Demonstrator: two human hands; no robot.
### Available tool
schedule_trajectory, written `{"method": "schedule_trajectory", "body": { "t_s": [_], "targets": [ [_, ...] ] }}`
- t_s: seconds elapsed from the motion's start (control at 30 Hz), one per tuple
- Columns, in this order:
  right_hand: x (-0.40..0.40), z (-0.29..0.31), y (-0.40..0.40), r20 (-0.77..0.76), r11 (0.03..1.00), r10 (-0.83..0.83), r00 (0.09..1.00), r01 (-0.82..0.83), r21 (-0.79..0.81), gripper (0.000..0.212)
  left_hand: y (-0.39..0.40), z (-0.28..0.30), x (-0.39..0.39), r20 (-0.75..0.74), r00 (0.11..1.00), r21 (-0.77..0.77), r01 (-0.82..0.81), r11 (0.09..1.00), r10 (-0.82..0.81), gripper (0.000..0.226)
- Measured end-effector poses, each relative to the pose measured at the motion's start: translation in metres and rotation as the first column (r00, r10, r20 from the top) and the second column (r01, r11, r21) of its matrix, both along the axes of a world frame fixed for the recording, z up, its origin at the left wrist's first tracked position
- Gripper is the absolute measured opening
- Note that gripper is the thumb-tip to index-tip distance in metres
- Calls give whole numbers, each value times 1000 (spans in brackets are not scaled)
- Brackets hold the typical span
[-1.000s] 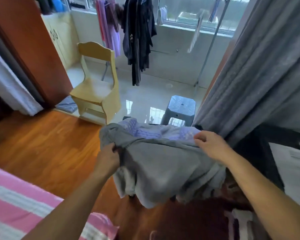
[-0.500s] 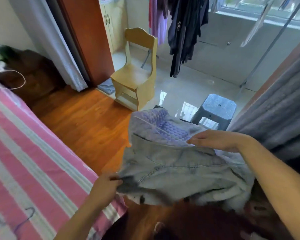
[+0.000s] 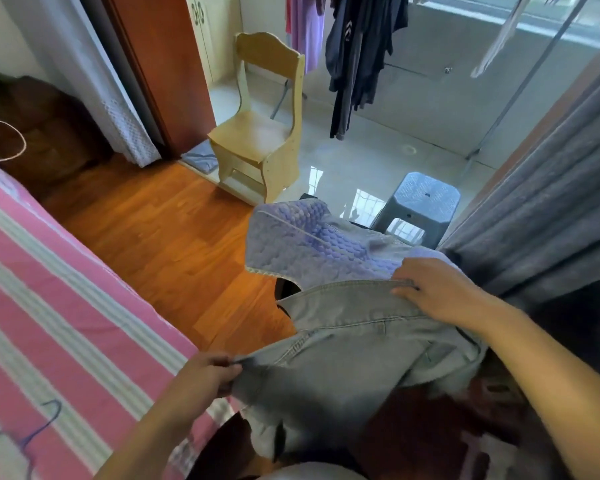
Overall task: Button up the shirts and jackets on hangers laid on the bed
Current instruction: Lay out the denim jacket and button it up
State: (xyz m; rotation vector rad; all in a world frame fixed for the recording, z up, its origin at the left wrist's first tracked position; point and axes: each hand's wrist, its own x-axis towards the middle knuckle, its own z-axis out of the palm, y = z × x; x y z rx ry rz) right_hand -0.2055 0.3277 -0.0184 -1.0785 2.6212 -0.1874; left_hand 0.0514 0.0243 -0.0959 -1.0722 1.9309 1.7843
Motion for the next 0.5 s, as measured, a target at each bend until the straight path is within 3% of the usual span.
{"method": "schedule_trajectory", "body": {
  "t_s": [0.1,0.17,0.23,0.27,0.43,0.5],
  "targets": [
    [13,12,23,124,986,-95,988,111,-127,37,-1,23,6,-5,990,17,142,990,-142,8],
    [31,21,34,301,997,-70,951,72,6,37,-7,35,11,-21,981,68,193,979,-192,22],
    [55,20,33,423,967,-12,906,-97,235,36,-13,45,19,-12,964,94,266,959,-266,13],
    [67,16,29,484,958,-2,875,-137,253,37,-17,48,23,-2,947,94,321,942,-323,10],
    [127,6,18,743,998,-46,668,2,60,35,-39,57,63,91,935,31,340,940,-342,40],
    [154,14,9,768,995,-15,640,87,-53,32,-50,64,88,44,966,19,255,967,-256,16]
  ]
}}
